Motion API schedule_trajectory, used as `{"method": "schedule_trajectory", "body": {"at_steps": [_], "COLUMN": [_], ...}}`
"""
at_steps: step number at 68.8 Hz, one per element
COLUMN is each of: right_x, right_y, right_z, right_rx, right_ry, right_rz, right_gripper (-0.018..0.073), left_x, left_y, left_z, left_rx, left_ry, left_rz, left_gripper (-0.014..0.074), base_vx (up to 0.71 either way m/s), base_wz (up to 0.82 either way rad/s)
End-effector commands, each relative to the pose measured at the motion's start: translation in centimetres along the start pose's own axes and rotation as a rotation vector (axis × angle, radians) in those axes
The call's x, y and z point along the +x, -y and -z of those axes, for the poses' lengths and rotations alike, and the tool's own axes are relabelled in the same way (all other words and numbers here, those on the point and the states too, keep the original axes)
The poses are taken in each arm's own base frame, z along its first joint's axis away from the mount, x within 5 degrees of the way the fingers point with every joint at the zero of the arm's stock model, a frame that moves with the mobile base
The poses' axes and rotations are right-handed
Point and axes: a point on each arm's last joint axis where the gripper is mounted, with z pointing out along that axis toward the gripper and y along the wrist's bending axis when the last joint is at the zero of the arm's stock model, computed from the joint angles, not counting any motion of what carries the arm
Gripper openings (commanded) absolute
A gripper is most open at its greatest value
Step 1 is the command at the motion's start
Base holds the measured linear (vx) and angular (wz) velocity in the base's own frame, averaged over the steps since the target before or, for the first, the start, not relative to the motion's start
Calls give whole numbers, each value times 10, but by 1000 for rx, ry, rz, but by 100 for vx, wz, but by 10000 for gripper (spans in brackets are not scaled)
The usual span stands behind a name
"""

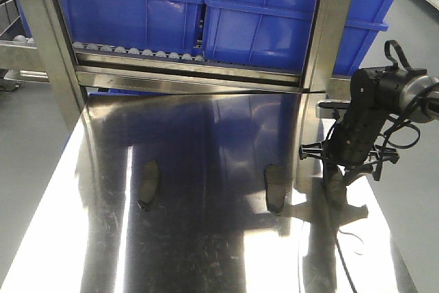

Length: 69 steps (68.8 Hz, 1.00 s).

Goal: Move and align brake pads A on conveyor
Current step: 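Close the right gripper on the brake pad and lift it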

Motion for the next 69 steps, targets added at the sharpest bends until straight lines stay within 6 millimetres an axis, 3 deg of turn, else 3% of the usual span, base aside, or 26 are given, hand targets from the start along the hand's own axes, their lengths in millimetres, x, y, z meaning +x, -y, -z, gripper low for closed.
{"method": "schedule_trajectory", "body": {"at_steps": [1,12,22,41,56,69], "right_x": [-2,-2,-3,9,55,117], "right_y": [0,0,0,6,13,22], "right_z": [26,24,36,102,152,181], "right_rx": [-1,0,-9,14,2,-23], "right_ry": [53,49,104,355,584,793], "right_rz": [5,6,5,44,103,124], "right_gripper": [179,83,-5,-11,-7,-7], "left_x": [-18,-18,-18,-18,-18,-18], "left_y": [0,0,0,0,0,0], "left_z": [2,2,2,2,2,2], "left_rx": [1,1,1,1,1,1], "left_ry": [123,123,123,123,123,123], "left_rz": [16,16,16,16,16,16], "left_gripper": [-6,-6,-6,-6,-6,-6], "base_vx": [0,0,0,0,0,0], "base_wz": [0,0,0,0,0,0]}}
